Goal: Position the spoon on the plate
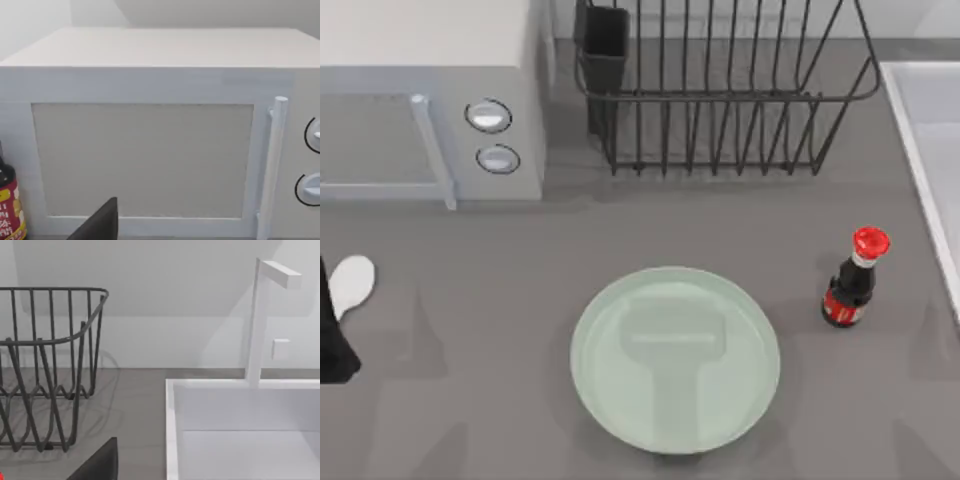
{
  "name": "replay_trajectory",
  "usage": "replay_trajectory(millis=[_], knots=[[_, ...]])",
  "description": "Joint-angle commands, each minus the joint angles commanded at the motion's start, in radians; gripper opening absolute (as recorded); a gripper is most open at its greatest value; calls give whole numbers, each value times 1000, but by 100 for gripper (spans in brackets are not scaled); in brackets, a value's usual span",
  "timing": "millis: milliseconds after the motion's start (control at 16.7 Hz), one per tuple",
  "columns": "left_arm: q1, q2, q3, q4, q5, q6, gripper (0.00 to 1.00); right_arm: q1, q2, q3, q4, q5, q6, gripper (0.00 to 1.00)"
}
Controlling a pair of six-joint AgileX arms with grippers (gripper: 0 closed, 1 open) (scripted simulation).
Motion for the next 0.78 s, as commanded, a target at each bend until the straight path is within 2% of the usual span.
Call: replay_trajectory(millis=[180,360,540,780], knots=[[1,12,11,-10,-1,2,100,0,0,0,0,0,0,100],[10,107,95,-87,-2,18,100,0,0,0,0,0,0,100],[22,298,237,-221,-3,45,100,0,0,0,0,0,0,100],[42,681,467,-454,-1,89,100,0,0,0,0,0,0,100]])
